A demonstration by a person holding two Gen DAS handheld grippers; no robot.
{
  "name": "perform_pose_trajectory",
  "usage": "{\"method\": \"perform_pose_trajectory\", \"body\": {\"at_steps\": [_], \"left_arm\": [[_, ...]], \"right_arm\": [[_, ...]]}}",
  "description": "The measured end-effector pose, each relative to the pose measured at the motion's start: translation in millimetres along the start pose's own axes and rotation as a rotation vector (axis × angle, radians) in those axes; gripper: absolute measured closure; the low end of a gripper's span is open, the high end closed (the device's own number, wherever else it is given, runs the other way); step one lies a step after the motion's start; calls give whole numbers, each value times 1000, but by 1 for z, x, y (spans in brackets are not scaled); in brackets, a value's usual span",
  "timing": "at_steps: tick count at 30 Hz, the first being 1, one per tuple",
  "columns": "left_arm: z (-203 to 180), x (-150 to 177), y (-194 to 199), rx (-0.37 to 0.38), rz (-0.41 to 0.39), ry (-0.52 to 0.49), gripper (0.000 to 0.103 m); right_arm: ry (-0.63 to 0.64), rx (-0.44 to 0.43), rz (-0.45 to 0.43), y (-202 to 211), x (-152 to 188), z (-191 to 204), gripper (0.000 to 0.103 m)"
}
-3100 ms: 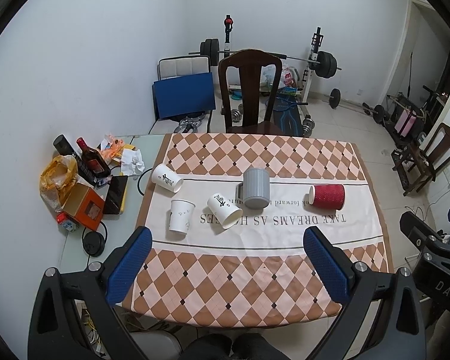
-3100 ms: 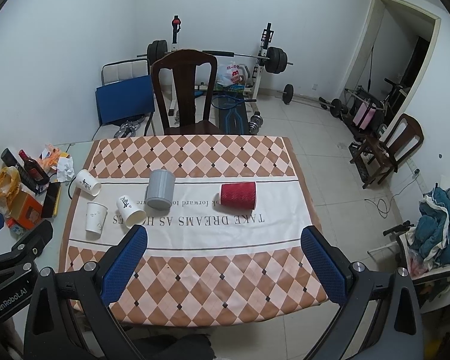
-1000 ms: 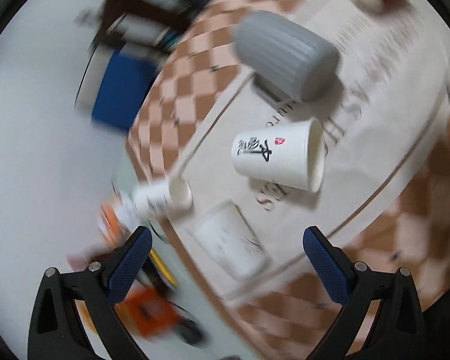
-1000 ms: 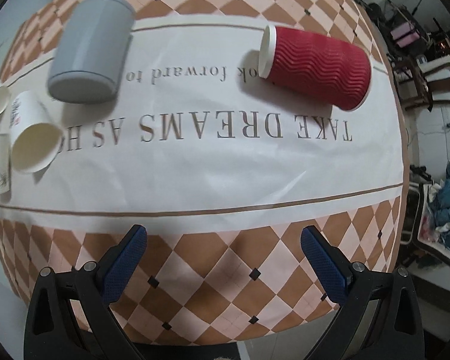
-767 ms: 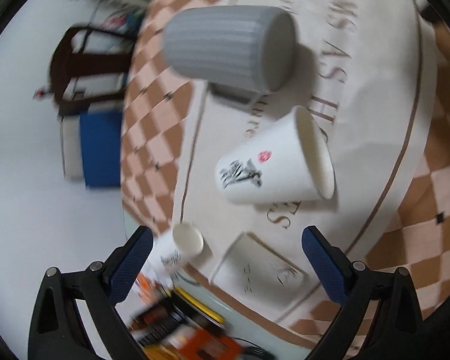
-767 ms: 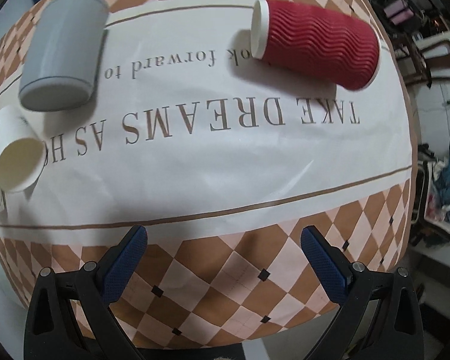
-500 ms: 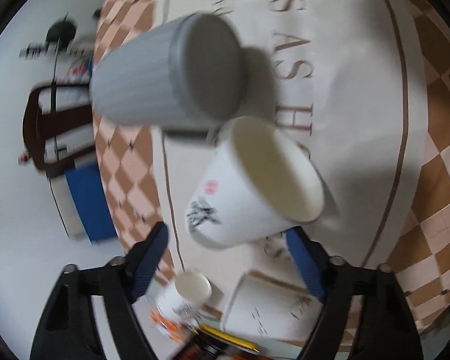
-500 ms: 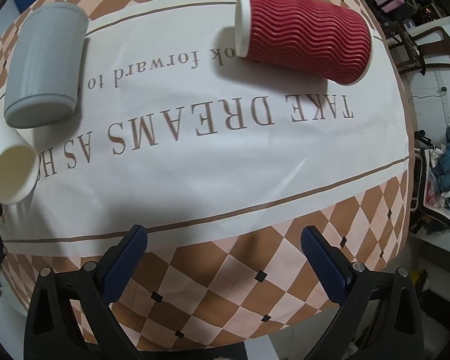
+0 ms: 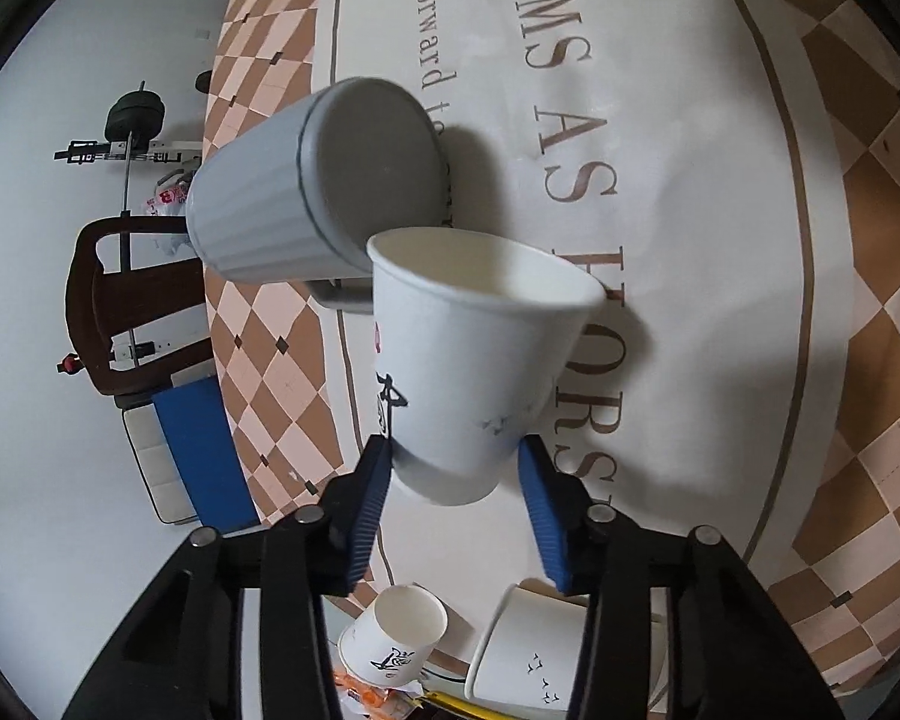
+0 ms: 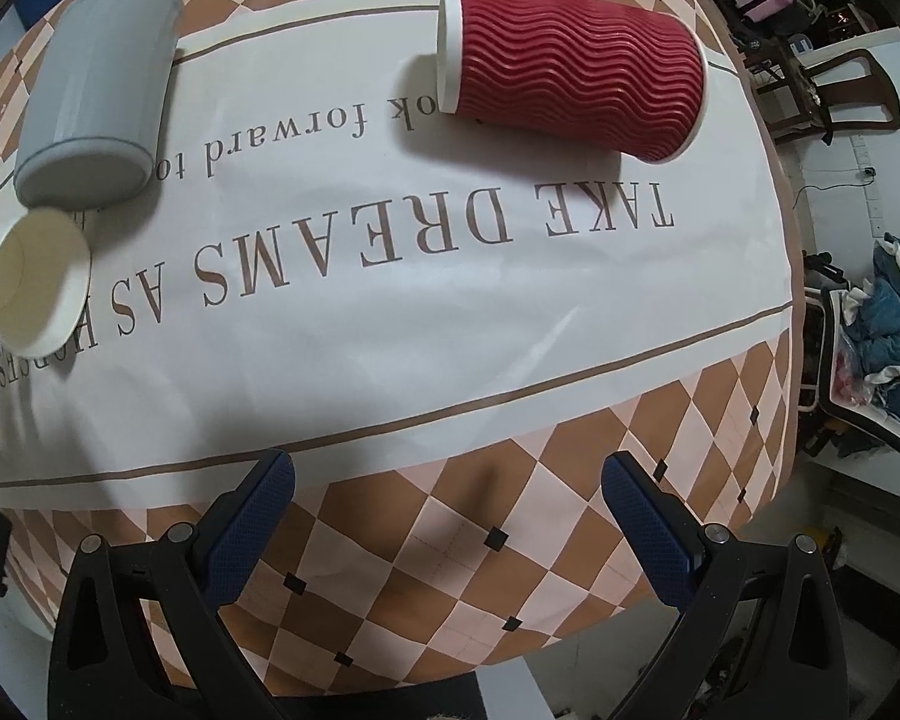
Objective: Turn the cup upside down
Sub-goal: 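Lift the white paper cup with the left gripper and carry it toward the right gripper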
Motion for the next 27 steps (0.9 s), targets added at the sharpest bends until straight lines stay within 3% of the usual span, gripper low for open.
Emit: {"method": "perform_pose_trajectory", "body": {"at_steps": [5,9,14,17,23,25,27], "left_arm": [[2,-10,1,-95,-11,-87,58],[7,-17,0,-125,-30,-151,42],[-7,-36,-5,-159,-63,-270,46],[-9,-41,-4,-209,-82,-287,48],[-7,-37,9,-202,-99,-193,48],[-6,-33,15,-162,-96,-125,48],[-2,-28,25,-52,-93,16,48]], "right_arm": [[13,9,11,-2,8,-1,0],[3,7,7,-1,10,-5,0],[-16,12,12,-4,12,-12,0],[-18,17,12,-4,15,-15,0],[-19,21,25,-9,22,-23,0],[-11,21,24,-11,22,-25,0],[0,21,17,-11,22,-28,0]]}}
Point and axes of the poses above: each gripper's, at about its wrist camera, not at the fingertips, and y roughly against the way its jaws point, z to its left, x to its underside, the point moved 10 cm from there along -y, roughly the way its jaws point, and after that the axes turned 14 degrees about -y, right-handed, at the moved point
